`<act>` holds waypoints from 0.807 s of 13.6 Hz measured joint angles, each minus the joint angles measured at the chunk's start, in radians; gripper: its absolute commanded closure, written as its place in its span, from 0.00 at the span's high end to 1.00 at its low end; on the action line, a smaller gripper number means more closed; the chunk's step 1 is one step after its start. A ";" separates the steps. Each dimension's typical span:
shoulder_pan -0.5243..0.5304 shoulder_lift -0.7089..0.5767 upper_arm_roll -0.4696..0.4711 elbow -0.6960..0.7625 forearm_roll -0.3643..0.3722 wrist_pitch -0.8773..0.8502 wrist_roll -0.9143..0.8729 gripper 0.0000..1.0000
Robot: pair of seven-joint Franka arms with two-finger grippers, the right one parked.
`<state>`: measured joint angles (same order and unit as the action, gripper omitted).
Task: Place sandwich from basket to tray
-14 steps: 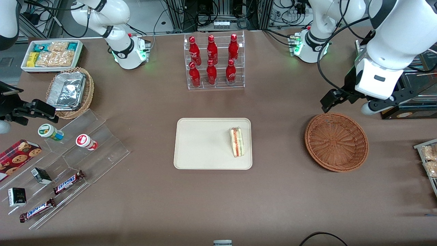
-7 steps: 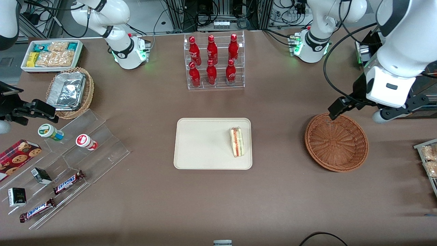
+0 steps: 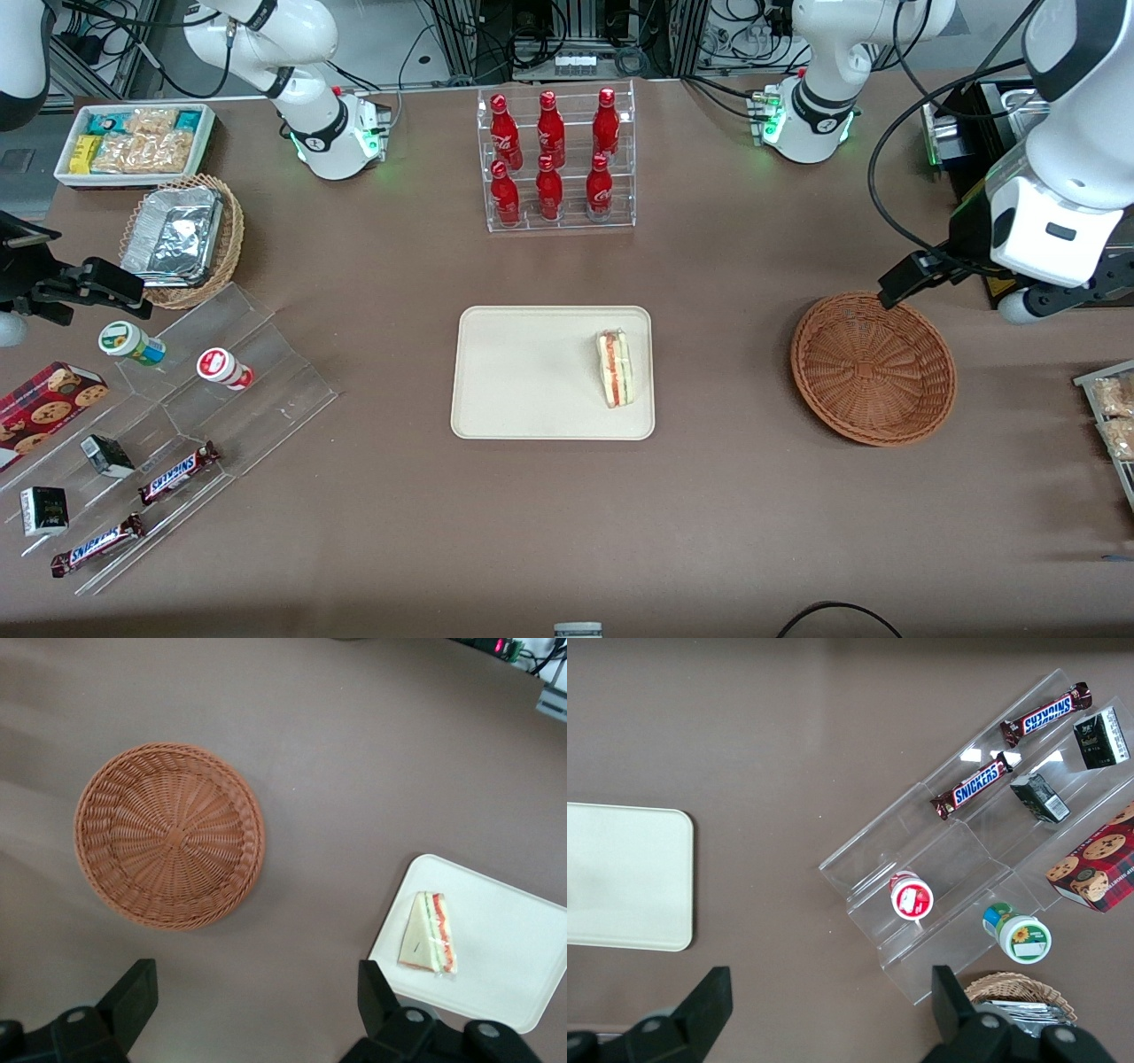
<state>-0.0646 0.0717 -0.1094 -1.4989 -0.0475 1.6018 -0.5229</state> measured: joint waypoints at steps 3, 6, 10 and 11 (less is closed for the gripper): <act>0.089 -0.022 -0.066 0.001 0.000 -0.046 0.033 1.00; 0.106 -0.054 -0.073 0.002 0.000 -0.108 0.050 1.00; 0.107 -0.080 -0.065 -0.001 0.000 -0.184 0.172 1.00; 0.108 -0.081 -0.056 -0.002 0.000 -0.195 0.205 1.00</act>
<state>0.0429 -0.0089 -0.1657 -1.5007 -0.0474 1.4070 -0.3177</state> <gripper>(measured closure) 0.000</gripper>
